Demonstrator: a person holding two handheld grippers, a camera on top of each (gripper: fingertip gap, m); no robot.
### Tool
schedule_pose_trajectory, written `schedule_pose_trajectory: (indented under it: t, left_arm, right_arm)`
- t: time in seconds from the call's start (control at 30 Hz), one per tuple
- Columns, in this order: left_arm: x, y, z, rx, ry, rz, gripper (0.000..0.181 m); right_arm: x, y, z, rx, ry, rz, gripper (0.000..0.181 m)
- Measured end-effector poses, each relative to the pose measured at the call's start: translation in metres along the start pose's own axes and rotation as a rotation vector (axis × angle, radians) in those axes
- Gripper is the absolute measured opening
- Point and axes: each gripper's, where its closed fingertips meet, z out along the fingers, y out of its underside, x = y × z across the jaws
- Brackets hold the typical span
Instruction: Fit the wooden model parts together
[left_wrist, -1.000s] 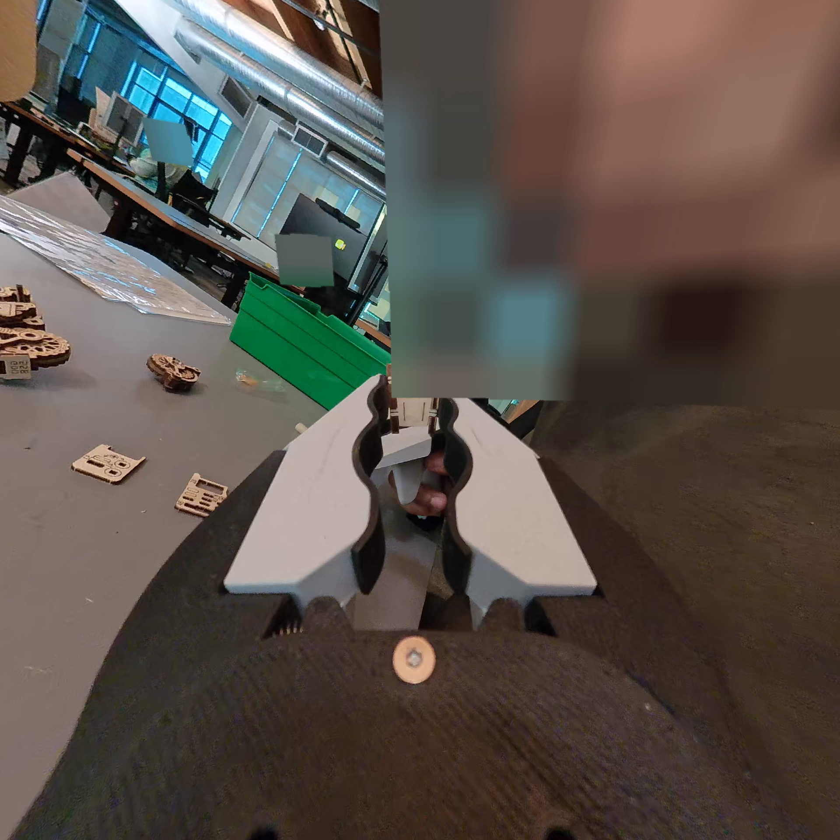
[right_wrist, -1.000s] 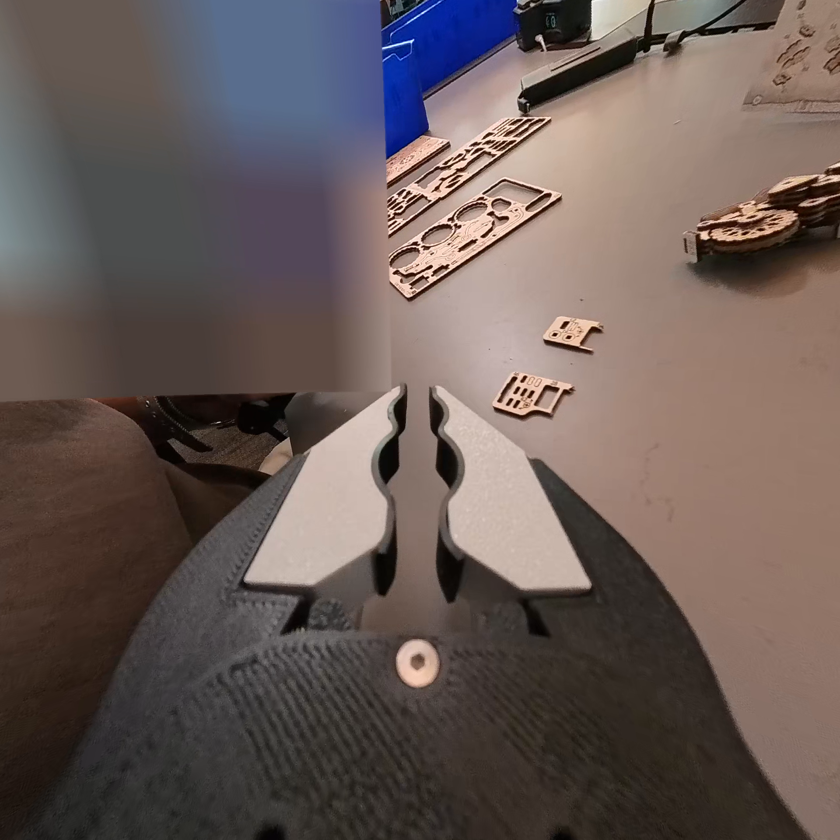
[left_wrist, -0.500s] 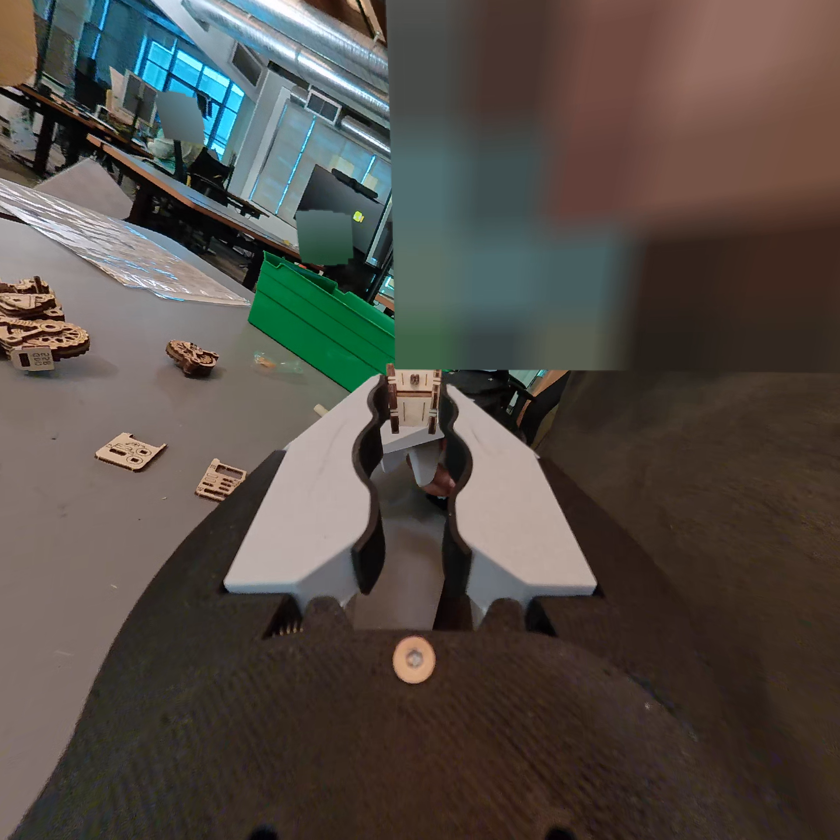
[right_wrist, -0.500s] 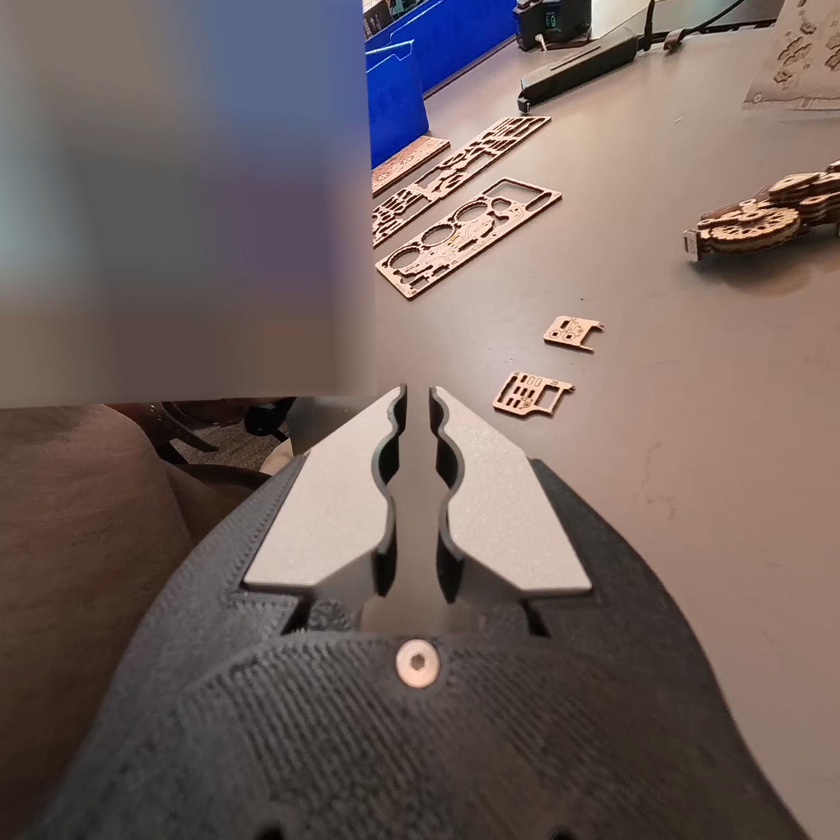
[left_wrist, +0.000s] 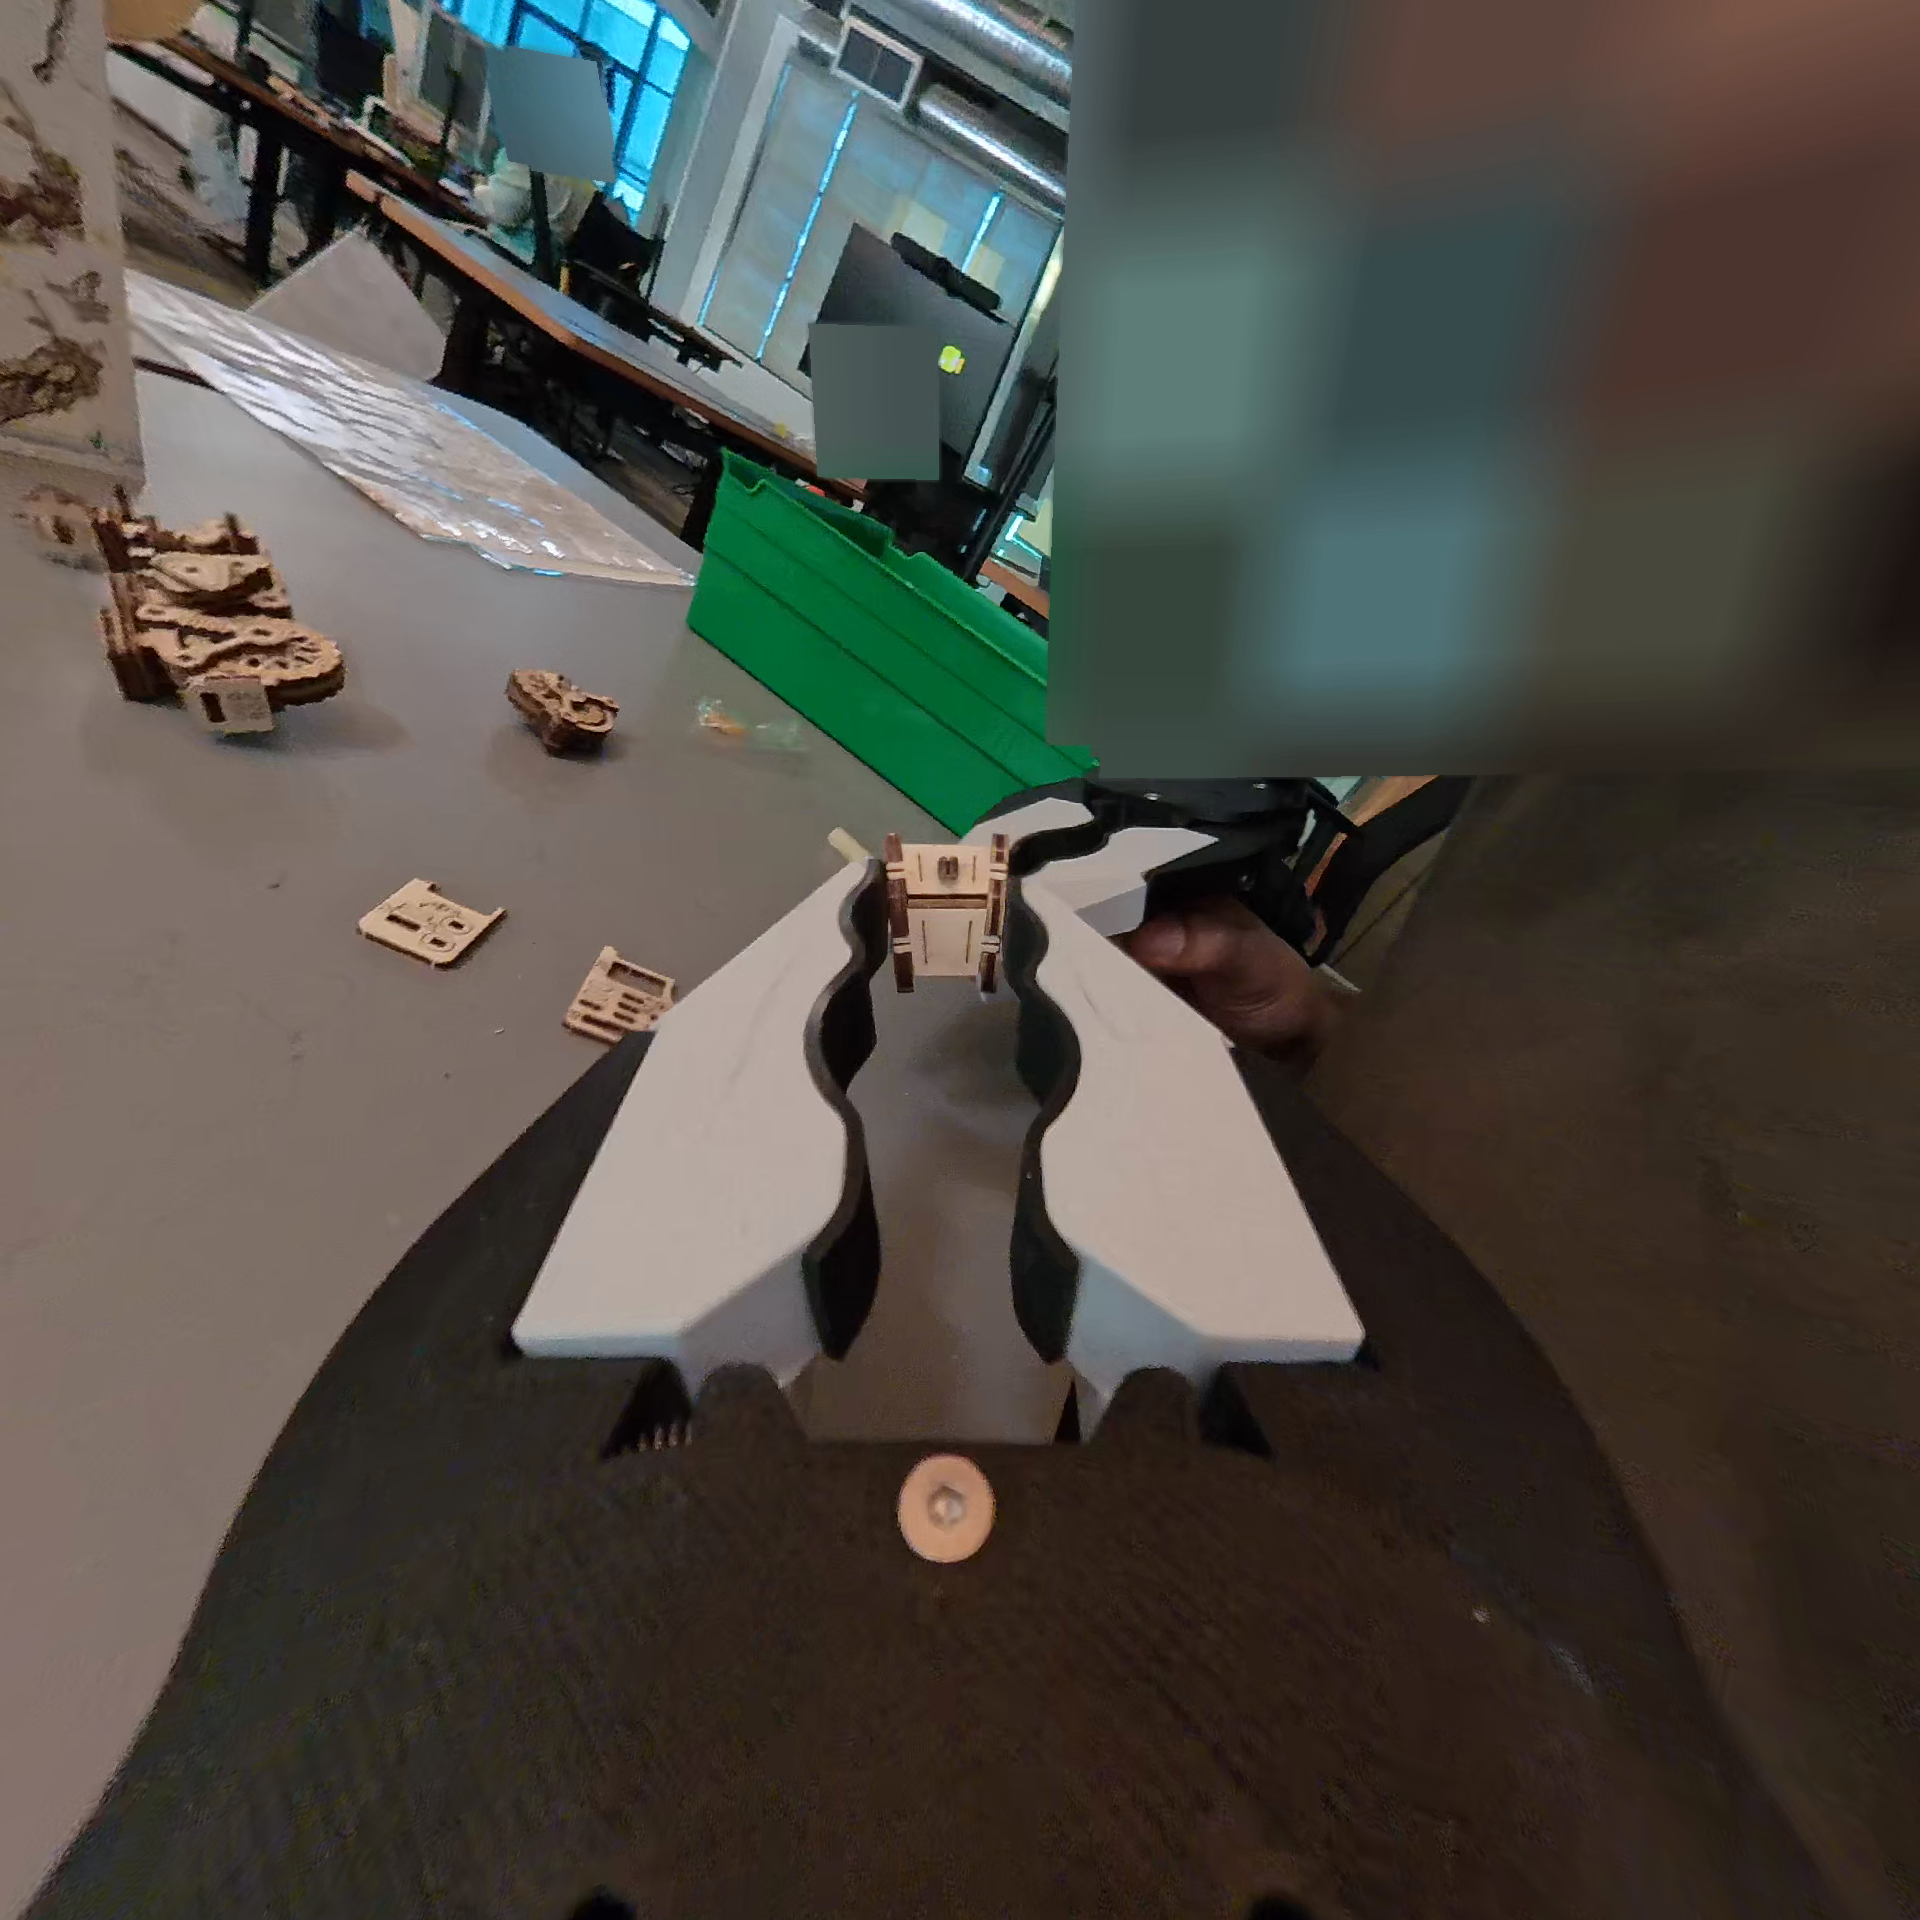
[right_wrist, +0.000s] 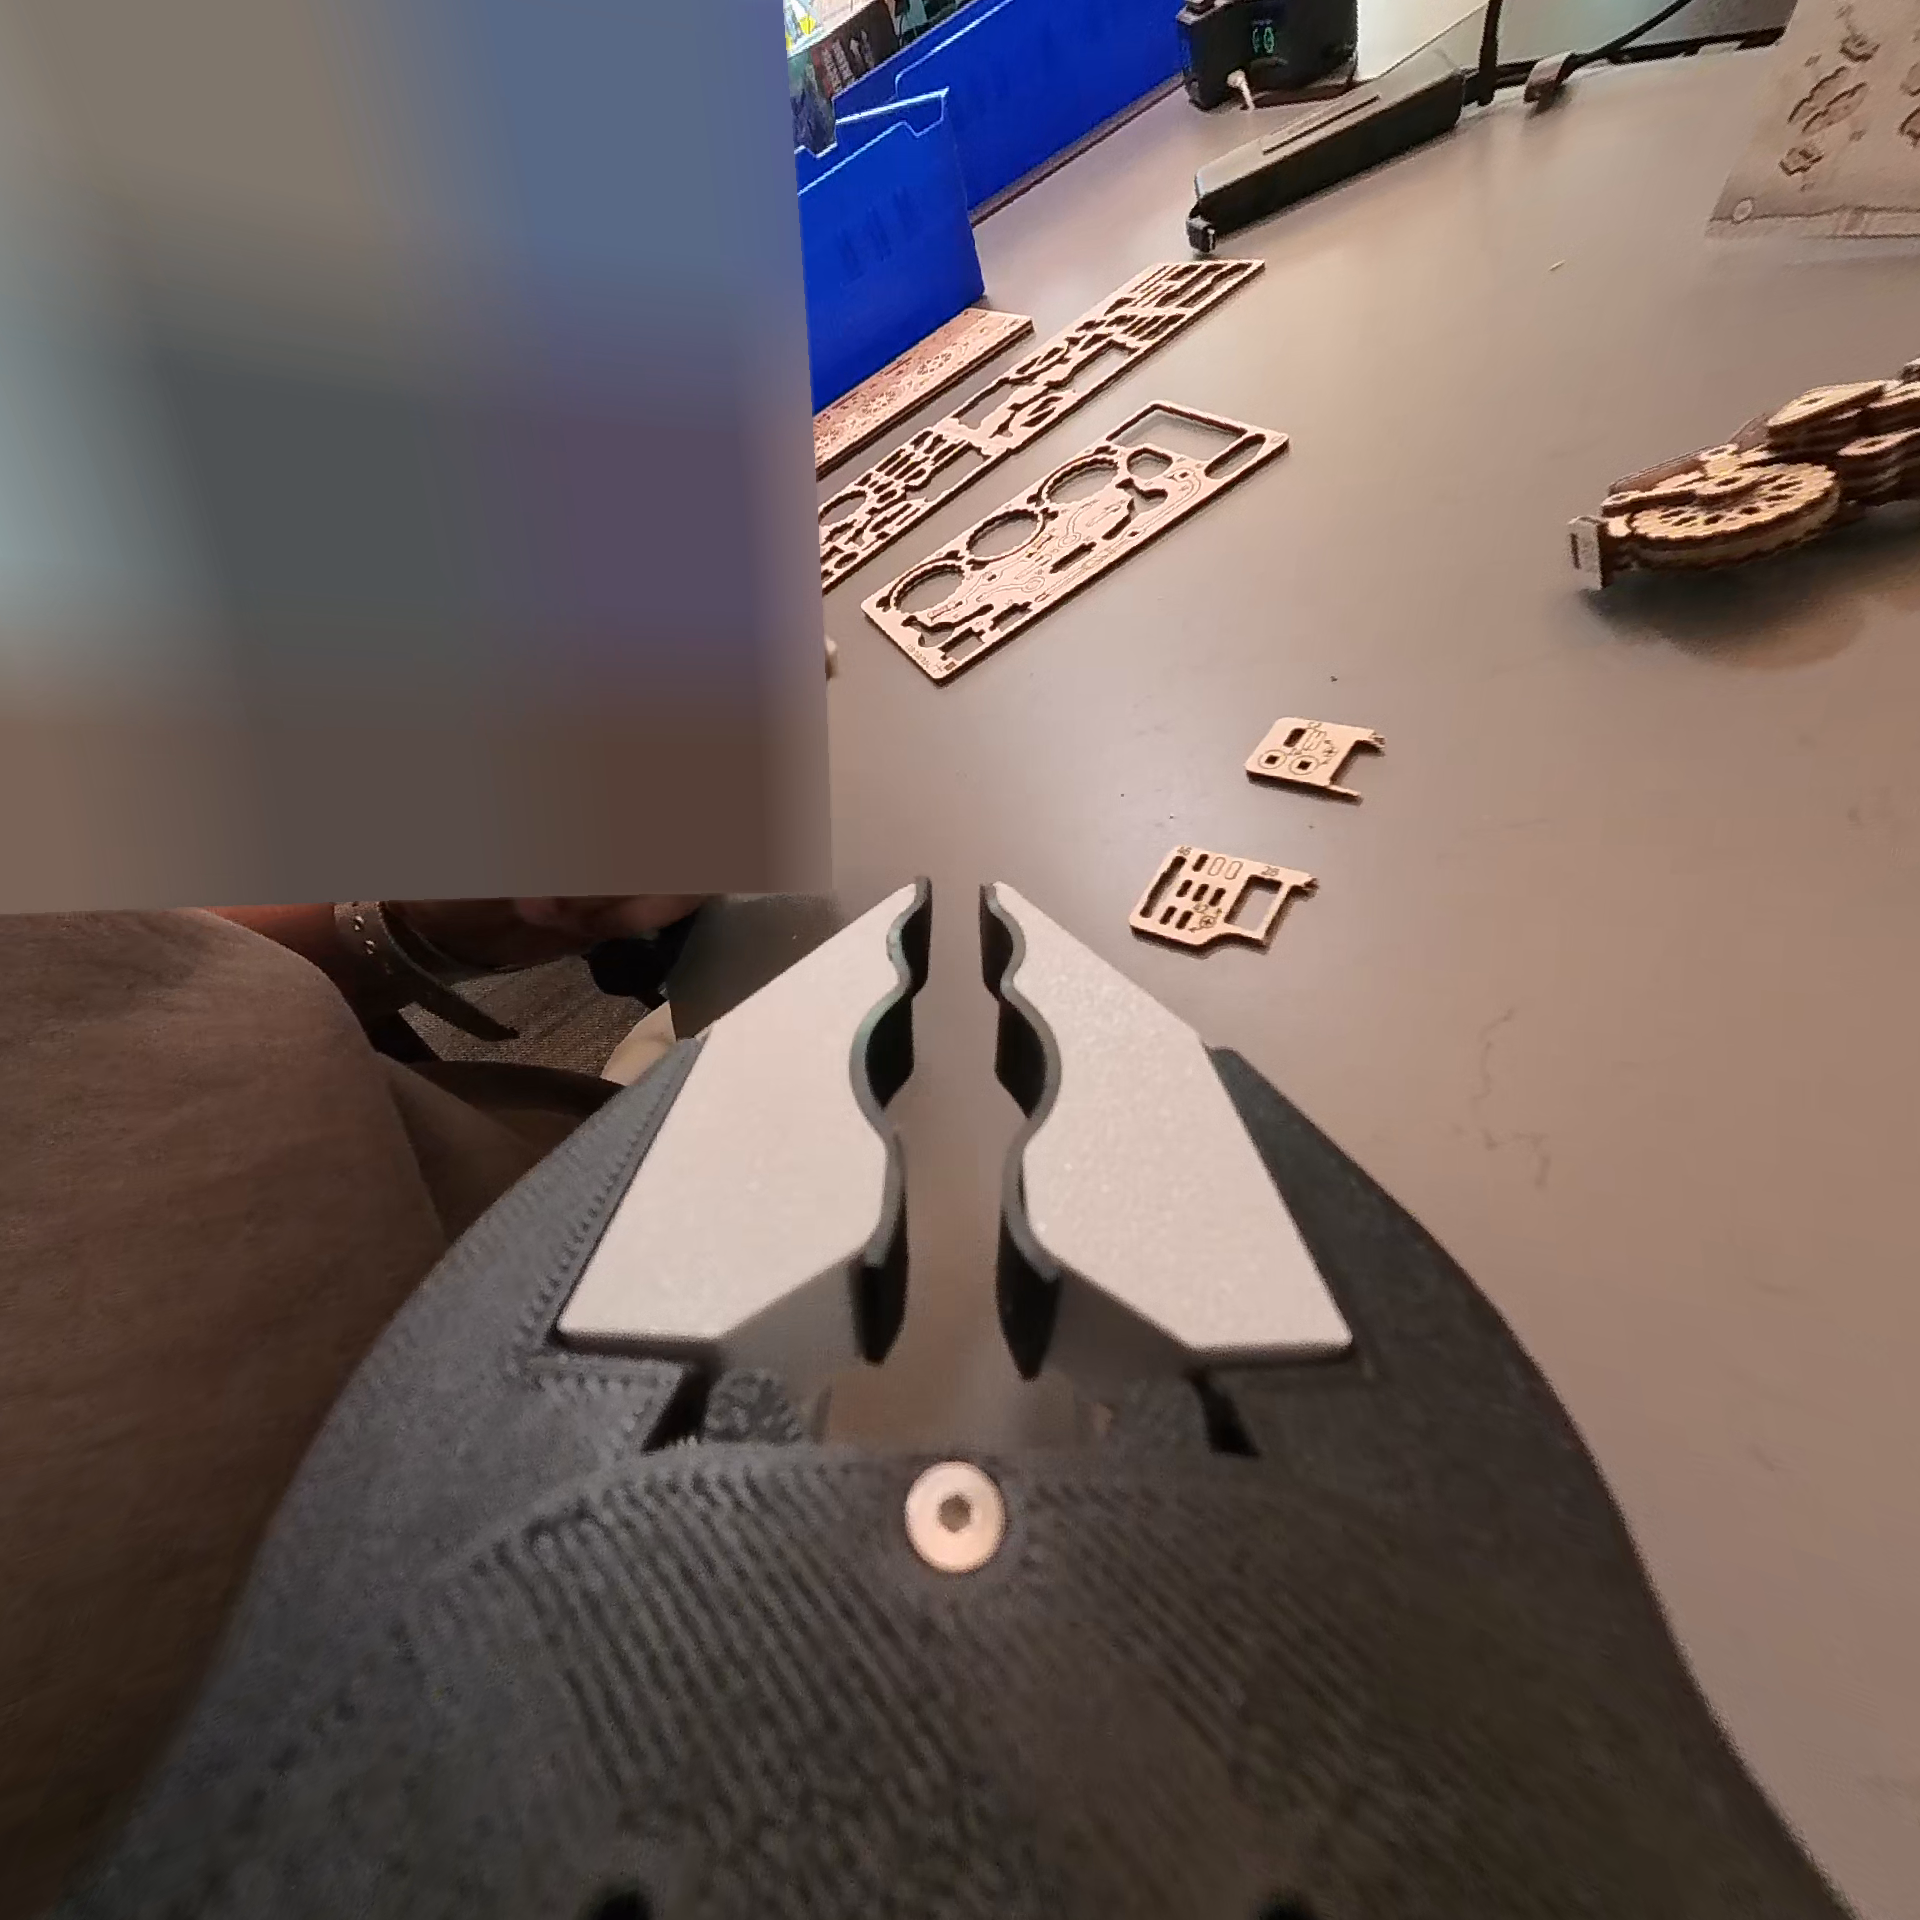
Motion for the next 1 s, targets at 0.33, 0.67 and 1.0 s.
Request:
schedule_pose_trajectory:
  t: [0.33,0.67,1.0]
  left_arm:
    - [-0.011,0.014,0.005,-0.095,-0.088,-0.015,0.02]
    - [-0.02,0.037,0.011,-0.237,-0.189,0.029,0.02]
    - [-0.046,0.046,-0.003,-0.349,-0.362,0.067,0.021]
  right_arm:
    - [0.0,0.001,0.001,-0.001,-0.019,0.041,0.007]
    - [-0.001,0.008,0.005,-0.037,-0.006,0.008,0.007]
    - [0.001,0.009,0.005,-0.04,-0.012,0.035,0.008]
